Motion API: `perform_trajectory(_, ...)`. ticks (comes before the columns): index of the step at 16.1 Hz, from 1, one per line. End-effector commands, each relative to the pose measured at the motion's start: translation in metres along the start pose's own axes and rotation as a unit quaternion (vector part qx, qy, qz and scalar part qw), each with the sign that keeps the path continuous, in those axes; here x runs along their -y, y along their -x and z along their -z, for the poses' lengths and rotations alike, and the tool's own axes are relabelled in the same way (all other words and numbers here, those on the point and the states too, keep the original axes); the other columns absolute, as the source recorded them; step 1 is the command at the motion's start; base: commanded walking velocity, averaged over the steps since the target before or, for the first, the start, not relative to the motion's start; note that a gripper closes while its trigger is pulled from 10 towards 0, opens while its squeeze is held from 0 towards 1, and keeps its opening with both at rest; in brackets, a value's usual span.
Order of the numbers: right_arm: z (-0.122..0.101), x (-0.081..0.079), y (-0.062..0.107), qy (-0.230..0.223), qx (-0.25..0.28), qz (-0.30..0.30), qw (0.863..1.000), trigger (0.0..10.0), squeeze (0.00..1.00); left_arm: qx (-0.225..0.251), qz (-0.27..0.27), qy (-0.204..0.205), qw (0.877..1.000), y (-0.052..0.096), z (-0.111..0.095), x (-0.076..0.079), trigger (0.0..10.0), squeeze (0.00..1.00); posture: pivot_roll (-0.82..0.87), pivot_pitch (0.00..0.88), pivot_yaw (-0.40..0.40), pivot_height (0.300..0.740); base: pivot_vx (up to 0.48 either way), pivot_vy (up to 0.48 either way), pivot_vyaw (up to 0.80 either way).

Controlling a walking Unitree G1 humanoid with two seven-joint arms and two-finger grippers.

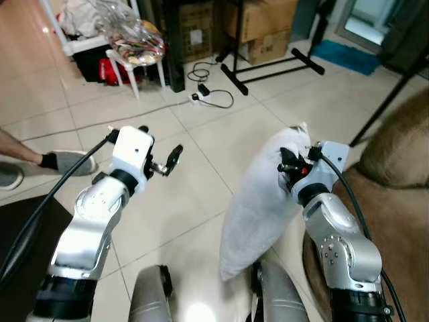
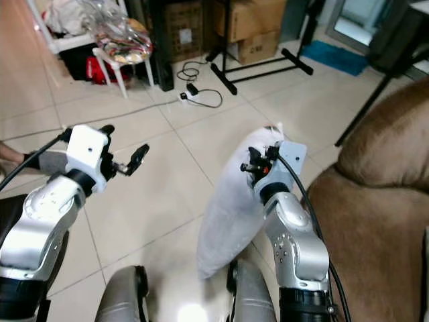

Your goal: Move the pillow to the sofa from floor

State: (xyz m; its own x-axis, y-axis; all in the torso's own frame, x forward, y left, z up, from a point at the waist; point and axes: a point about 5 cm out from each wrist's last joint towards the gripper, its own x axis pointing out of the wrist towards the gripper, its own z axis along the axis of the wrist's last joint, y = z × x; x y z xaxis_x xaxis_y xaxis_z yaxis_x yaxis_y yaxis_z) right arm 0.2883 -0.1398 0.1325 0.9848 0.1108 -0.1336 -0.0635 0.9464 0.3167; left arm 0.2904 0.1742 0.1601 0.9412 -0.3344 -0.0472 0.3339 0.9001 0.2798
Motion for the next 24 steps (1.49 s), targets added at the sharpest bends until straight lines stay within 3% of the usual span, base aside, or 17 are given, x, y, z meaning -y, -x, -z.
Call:
perform_trajectory(1, -0.013, -0.008, -0.006, -0.003, 0.027, -0.015, 1.000, 10.0, 0.00, 0.000, -0.010, -0.010, 1.000, 0.005, -0.002, -0.005, 10.0, 0.00, -0.02, 0.000, -0.032, 0.662, 0.000, 0.000, 0.00)
perform_trajectory(3, -0.016, -0.011, -0.007, 0.002, 0.030, -0.021, 0.999, 10.0, 0.00, -0.007, -0.012, -0.014, 1.000, 0.008, 0.001, -0.008, 10.0, 0.00, -0.03, 0.000, -0.024, 0.682, 0.000, 0.000, 0.00)
perform_trajectory(5, -0.012, -0.003, 0.001, 0.005, 0.024, 0.000, 1.000, 10.0, 0.00, -0.014, -0.005, -0.004, 1.000, 0.008, 0.005, -0.005, 10.0, 0.00, -0.06, 0.000, 0.001, 0.707, 0.000, 0.000, 0.00)
perform_trajectory(8, -0.012, 0.004, 0.009, 0.003, 0.028, 0.020, 0.999, 10.0, 0.00, -0.015, -0.005, 0.013, 1.000, 0.000, 0.003, -0.004, 10.0, 0.00, -0.10, 0.000, 0.041, 0.737, 0.000, 0.000, 0.00)
perform_trajectory(15, -0.008, 0.003, 0.015, -0.004, 0.027, 0.030, 0.999, 10.0, 0.00, -0.010, 0.025, 0.001, 1.000, -0.008, -0.002, 0.002, 10.0, 0.00, -0.11, 0.000, 0.060, 0.740, 0.000, 0.000, 0.00)
perform_trajectory(17, -0.008, 0.003, 0.014, -0.002, 0.024, 0.026, 0.999, 10.0, 0.00, -0.045, 0.027, -0.006, 0.999, -0.007, 0.007, 0.003, 10.0, 0.00, -0.10, 0.000, 0.042, 0.740, 0.000, 0.000, 0.00)
perform_trajectory(20, -0.009, 0.002, 0.012, 0.009, 0.032, 0.022, 0.999, 10.0, 0.00, -0.054, 0.018, -0.011, 0.998, -0.002, 0.010, 0.001, 10.0, 0.00, -0.08, 0.000, 0.027, 0.740, 0.000, 0.000, 0.00)
perform_trajectory(24, -0.005, 0.004, 0.010, 0.006, 0.020, 0.030, 0.999, 10.0, 0.00, -0.019, 0.016, -0.043, 0.999, 0.005, 0.006, 0.002, 10.0, 0.00, -0.07, 0.000, 0.010, 0.740, 0.000, 0.000, -0.18)
